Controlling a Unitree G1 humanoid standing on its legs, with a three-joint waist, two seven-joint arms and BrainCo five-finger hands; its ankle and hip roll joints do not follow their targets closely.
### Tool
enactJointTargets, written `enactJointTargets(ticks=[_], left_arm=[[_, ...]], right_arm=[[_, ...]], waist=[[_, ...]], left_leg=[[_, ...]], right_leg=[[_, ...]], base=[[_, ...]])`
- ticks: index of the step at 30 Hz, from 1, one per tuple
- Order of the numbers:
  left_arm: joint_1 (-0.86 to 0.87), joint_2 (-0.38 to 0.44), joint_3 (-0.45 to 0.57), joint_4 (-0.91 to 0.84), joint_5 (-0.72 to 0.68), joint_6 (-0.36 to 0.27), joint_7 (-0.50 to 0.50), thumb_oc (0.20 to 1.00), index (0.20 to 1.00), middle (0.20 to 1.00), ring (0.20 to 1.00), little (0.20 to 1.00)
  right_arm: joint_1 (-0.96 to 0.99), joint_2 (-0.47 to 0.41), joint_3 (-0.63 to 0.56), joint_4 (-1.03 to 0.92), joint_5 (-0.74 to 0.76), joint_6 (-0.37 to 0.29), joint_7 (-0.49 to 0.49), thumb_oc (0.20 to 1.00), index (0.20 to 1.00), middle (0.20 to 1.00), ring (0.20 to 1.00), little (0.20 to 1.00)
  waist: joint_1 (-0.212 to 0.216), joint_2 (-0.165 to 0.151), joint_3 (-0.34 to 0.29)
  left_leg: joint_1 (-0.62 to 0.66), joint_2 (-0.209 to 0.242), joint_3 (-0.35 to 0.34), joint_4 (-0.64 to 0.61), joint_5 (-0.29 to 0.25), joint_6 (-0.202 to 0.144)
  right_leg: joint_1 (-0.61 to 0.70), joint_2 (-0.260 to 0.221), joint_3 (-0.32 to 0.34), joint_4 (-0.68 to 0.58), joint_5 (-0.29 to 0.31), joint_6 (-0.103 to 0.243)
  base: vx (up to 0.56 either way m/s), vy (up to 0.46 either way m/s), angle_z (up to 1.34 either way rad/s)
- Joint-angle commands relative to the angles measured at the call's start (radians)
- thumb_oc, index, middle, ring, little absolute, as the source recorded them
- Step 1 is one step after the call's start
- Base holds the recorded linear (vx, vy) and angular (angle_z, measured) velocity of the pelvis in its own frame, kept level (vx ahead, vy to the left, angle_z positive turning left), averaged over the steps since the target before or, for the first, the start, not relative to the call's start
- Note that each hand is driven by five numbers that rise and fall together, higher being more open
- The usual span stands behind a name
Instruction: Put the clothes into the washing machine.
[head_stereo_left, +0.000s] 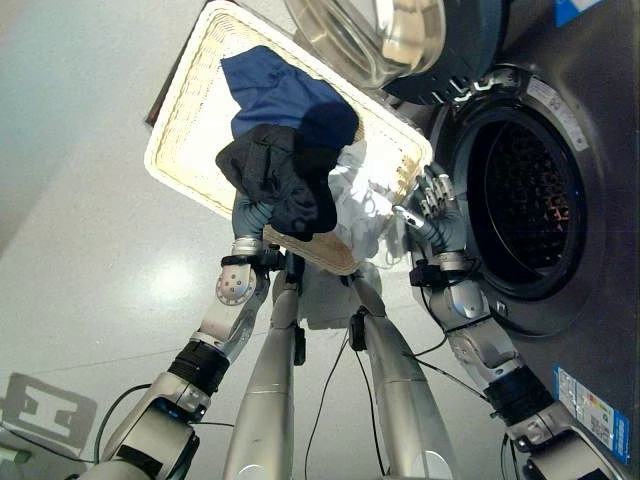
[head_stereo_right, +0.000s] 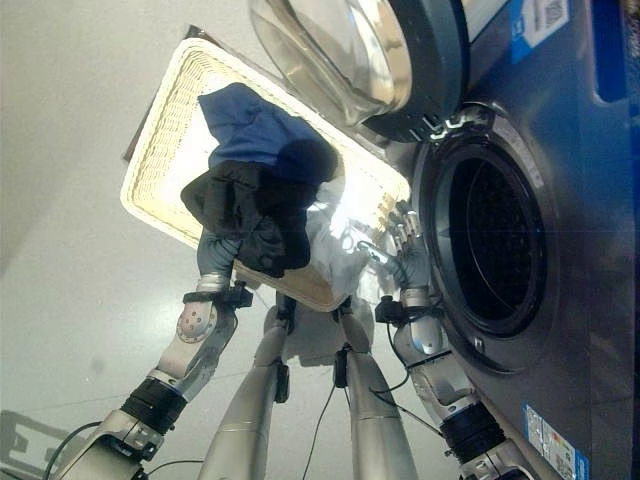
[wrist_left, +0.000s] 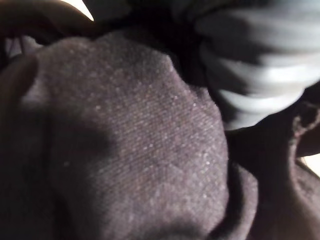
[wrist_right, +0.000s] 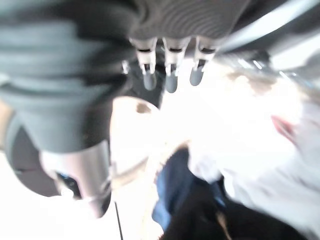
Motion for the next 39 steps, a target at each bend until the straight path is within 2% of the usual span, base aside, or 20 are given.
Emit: enactJointTargets(ticks=[1, 8, 12, 17, 27, 39], left_arm=[[0.01, -0.014, 0.046, -0.092, 0.062, -0.079, -0.014, 0.2, 0.2, 0.2, 0.2, 0.2], [0.0, -0.006, 0.041, -0.086, 0.032, -0.07, -0.098, 0.2, 0.2, 0.2, 0.2, 0.2], [-0.025, 0.012, 0.011, -0.098, -0.011, -0.026, -0.261, 0.2, 0.2, 0.2, 0.2, 0.2], [-0.064, 0.032, -0.043, -0.104, -0.022, 0.016, -0.371, 0.2, 0.2, 0.2, 0.2, 0.2], [-0.107, 0.031, -0.109, -0.125, -0.002, 0.071, -0.404, 0.2, 0.2, 0.2, 0.2, 0.2], [-0.132, 0.034, -0.152, -0.124, 0.03, 0.136, -0.423, 0.2, 0.2, 0.2, 0.2, 0.2]], right_arm=[[0.015, 0.004, -0.022, -0.101, -0.05, -0.062, -0.017, 1.0, 1.0, 1.0, 1.0, 1.0], [0.0, 0.001, -0.006, -0.074, -0.036, 0.006, 0.062, 1.0, 1.0, 1.0, 1.0, 1.0], [-0.033, -0.024, 0.042, -0.037, 0.006, 0.078, 0.183, 1.0, 1.0, 1.0, 1.0, 1.0], [-0.083, -0.04, 0.095, -0.005, 0.053, 0.134, 0.249, 1.0, 1.0, 1.0, 1.0, 1.0], [-0.125, -0.031, 0.163, 0.003, 0.077, 0.199, 0.283, 1.0, 1.0, 1.0, 1.0, 1.0], [-0.143, -0.037, 0.231, -0.015, 0.149, 0.277, 0.39, 1.0, 1.0, 1.0, 1.0, 1.0]], waist=[[0.003, 0.027, -0.018], [0.008, 0.028, -0.018], [0.015, 0.033, -0.018], [0.023, 0.044, -0.018], [0.026, 0.054, -0.018], [0.024, 0.055, -0.018]], left_leg=[[-0.017, 0.006, 0.055, 0.008, -0.007, -0.011], [-0.012, 0.008, 0.054, 0.001, -0.008, -0.013], [-0.014, 0.006, 0.05, -0.004, -0.002, -0.015], [-0.017, 0.002, 0.043, -0.013, 0.007, -0.016], [-0.028, -0.007, 0.034, -0.021, 0.019, -0.015], [-0.037, -0.012, 0.034, -0.021, 0.027, -0.015]], right_leg=[[0.007, -0.005, 0.008, 0.035, -0.023, 0.126], [0.012, -0.009, 0.004, 0.03, -0.023, 0.127], [0.01, -0.011, 0.0, 0.023, -0.017, 0.127], [0.008, -0.015, -0.006, 0.013, -0.01, 0.126], [-0.003, -0.016, -0.008, 0.005, 0.0, 0.125], [-0.011, -0.014, -0.004, -0.002, 0.009, 0.125]], base=[[0.0, 0.001, -0.07], [0.0, 0.0, 0.0], [0.0, 0.0, 0.0], [0.0, 0.0, 0.0], [0.0, -0.002, 0.01], [0.0, 0.0, 0.0]])
